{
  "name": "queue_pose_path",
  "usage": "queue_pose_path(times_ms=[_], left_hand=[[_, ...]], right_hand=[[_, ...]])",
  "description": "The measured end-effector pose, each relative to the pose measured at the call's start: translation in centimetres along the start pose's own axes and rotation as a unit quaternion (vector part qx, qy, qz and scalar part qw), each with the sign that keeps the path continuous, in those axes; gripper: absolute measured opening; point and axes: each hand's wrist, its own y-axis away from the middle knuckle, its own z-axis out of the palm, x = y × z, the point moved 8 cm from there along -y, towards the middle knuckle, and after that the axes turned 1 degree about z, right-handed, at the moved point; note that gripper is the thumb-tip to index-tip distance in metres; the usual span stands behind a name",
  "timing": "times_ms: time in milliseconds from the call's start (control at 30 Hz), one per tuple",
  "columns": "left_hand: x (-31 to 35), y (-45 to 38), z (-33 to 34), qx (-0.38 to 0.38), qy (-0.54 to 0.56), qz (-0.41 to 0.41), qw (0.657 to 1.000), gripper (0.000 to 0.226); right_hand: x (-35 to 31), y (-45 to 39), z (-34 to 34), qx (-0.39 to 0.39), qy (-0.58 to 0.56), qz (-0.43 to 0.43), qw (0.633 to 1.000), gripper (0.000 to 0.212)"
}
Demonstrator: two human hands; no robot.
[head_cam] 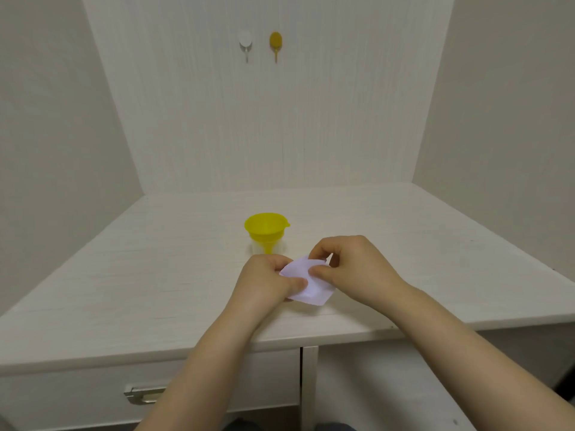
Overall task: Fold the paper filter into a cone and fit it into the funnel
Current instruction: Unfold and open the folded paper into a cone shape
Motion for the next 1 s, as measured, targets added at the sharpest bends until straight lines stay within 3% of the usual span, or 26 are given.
queue_pose_path(times_ms=[100,200,300,367,633,900,1000], left_hand=[[0.1,0.0,-0.3,0.009,-0.007,0.001,1.0,0.01],[0.5,0.1,-0.5,0.019,-0.019,0.015,1.0,0.008],[1.0,0.2,-0.4,0.024,-0.044,0.041,0.998,0.023],[1.3,0.2,-0.4,0.031,-0.064,0.054,0.996,0.026],[1.7,0.4,-0.8,0.103,-0.102,0.085,0.986,0.033],[1.5,0.1,-0.3,0.084,-0.104,0.08,0.988,0.018],[1.5,-0.1,-0.6,0.096,-0.119,0.076,0.985,0.012]], right_hand=[[-0.2,0.2,-0.1,0.01,-0.015,-0.01,1.0,0.016],[0.1,0.2,0.4,-0.036,-0.053,0.014,0.998,0.033],[0.5,0.1,1.0,-0.079,-0.026,0.037,0.996,0.03],[0.6,0.0,1.2,-0.071,-0.011,0.039,0.997,0.02],[1.0,-0.1,1.1,-0.002,-0.013,0.07,0.997,0.016],[1.3,-0.4,0.9,0.038,-0.077,0.071,0.994,0.032],[1.2,-0.2,1.1,0.032,-0.097,0.065,0.993,0.023]])
